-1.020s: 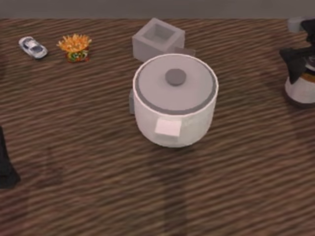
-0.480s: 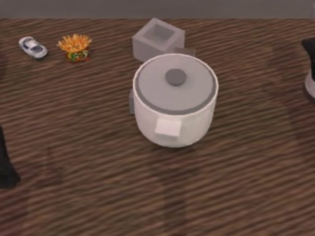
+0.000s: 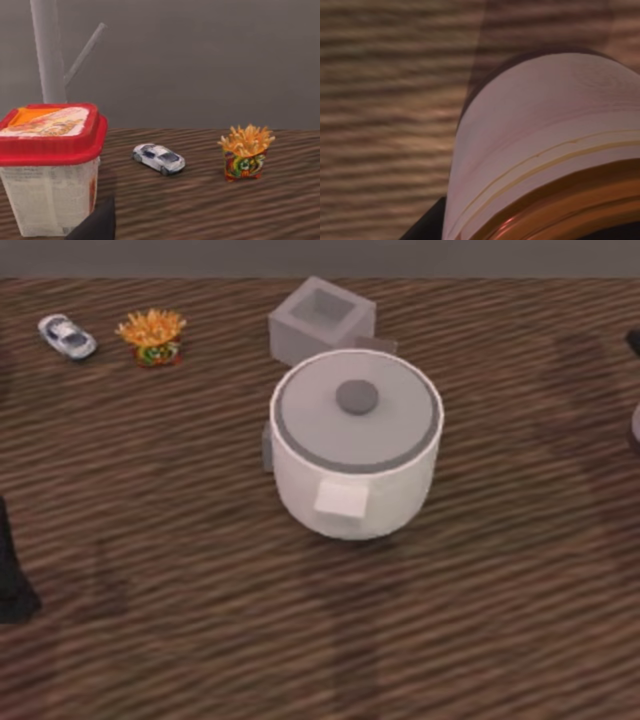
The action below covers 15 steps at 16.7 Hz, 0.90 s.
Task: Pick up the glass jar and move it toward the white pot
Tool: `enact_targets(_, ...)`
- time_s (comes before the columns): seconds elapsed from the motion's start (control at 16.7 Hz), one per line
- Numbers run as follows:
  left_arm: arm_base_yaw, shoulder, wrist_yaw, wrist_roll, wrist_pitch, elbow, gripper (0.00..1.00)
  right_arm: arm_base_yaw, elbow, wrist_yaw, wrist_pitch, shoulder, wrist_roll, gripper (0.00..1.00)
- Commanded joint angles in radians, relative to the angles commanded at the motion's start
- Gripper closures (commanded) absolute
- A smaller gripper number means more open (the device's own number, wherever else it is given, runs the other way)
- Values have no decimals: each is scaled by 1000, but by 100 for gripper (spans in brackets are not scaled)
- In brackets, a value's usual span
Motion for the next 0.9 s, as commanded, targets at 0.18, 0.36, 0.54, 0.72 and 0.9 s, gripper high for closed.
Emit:
enact_targets(0.18, 0, 0, 0, 0, 0, 0, 0, 24, 13, -1, 5, 22, 37, 100)
enact_targets(0.36, 0, 0, 0, 0, 0, 0, 0, 89, 46, -2, 26, 76, 167, 100)
enact_targets(0.54, 0, 0, 0, 0, 0, 0, 0, 171, 83, 0, 59, 137, 348, 100)
enact_targets(0.72, 0, 0, 0, 0, 0, 0, 0, 238, 103, 1, 84, 186, 471, 100)
enact_targets(0.9, 0, 0, 0, 0, 0, 0, 0, 258, 106, 2, 91, 200, 501, 100)
